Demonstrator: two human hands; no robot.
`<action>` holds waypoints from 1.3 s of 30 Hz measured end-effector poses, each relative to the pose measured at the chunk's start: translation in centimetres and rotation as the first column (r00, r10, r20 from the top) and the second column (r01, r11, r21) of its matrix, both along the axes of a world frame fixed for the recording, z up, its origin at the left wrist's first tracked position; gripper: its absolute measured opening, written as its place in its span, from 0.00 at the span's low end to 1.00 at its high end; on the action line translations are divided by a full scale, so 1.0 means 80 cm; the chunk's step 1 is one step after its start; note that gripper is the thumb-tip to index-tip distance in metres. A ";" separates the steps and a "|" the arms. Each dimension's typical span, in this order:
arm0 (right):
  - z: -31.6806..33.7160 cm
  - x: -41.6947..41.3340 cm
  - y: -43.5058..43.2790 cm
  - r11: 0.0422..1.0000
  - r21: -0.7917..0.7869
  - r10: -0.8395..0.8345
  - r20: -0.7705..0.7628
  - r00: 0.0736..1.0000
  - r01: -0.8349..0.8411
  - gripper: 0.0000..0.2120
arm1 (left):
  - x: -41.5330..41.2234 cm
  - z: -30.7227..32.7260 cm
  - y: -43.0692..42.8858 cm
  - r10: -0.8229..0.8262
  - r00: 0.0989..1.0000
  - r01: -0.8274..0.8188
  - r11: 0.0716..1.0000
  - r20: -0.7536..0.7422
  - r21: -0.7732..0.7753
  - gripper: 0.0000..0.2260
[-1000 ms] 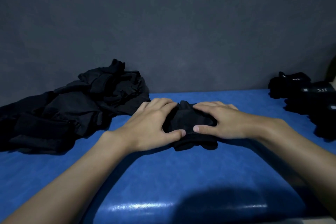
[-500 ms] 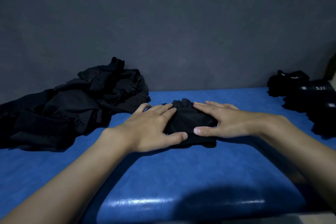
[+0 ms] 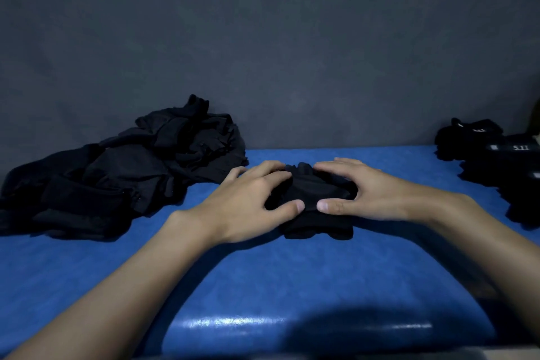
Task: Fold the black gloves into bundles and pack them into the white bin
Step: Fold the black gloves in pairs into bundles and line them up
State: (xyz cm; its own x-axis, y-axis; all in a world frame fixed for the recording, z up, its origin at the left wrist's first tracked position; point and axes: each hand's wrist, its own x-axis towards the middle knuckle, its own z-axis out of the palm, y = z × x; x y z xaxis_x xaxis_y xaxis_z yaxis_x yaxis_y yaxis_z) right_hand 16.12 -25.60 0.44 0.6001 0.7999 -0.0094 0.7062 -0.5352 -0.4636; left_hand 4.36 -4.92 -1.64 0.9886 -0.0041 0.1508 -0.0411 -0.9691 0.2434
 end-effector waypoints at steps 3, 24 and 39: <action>0.007 -0.003 0.007 0.995 0.096 -0.010 0.026 1.000 0.008 0.40 | -0.008 0.013 0.010 0.033 0.995 -0.030 0.999 0.092 -0.029 0.29; 0.039 -0.057 0.261 0.917 0.381 0.187 -0.146 0.972 -0.119 0.15 | -0.081 0.062 0.184 0.557 0.775 -0.571 0.820 0.300 -0.046 0.17; 0.041 -0.062 0.263 0.832 0.553 0.182 -0.195 0.964 -0.045 0.19 | -0.079 0.068 0.178 0.506 0.673 -0.407 0.862 0.540 -0.301 0.08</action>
